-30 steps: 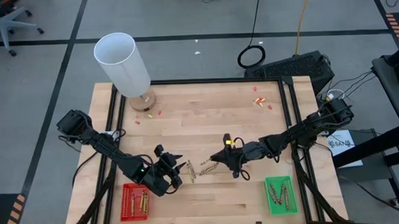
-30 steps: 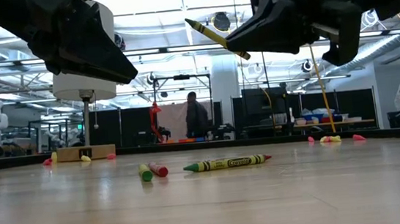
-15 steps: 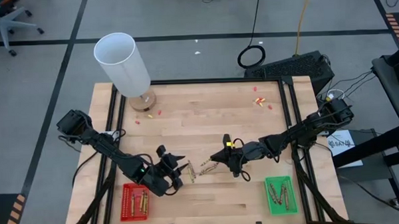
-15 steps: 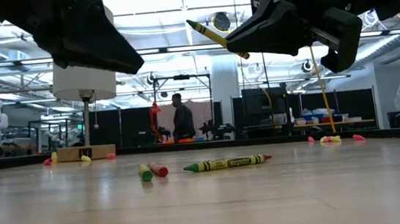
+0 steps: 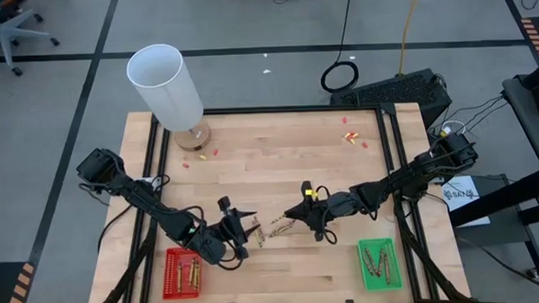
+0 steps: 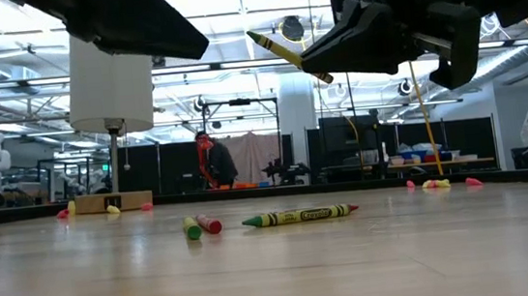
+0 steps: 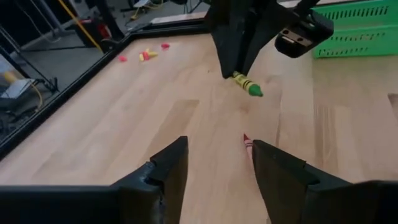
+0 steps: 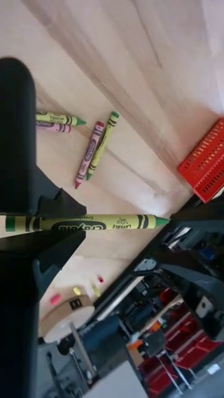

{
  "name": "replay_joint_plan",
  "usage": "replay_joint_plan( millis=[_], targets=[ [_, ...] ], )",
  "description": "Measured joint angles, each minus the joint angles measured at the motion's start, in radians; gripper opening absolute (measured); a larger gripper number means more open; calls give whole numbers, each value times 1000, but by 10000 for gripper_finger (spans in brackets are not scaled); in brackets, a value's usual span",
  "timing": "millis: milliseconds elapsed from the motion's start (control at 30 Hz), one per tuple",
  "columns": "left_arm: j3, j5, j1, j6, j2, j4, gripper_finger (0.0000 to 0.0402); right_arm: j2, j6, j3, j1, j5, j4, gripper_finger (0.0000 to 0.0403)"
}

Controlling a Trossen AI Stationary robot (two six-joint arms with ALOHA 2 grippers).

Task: Sort crayons
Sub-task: Put the green crayon into the red bin

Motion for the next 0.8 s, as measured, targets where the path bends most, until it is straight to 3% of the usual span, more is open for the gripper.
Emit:
replay_joint_plan(
  millis=[167, 367, 567, 800],
  targets=[
    [0, 10, -10, 8, 19, 43, 218, 0, 43, 0, 0, 0, -4, 4],
    [0, 12, -10, 146, 77, 175, 263, 0, 59, 0, 0, -1, 1, 4],
    [0, 13, 17, 296, 124, 329, 269, 0, 112, 0, 0, -1, -3, 4],
    [0, 27, 49, 404, 126, 351, 270, 0, 125, 0, 0, -1, 1, 4]
  ],
)
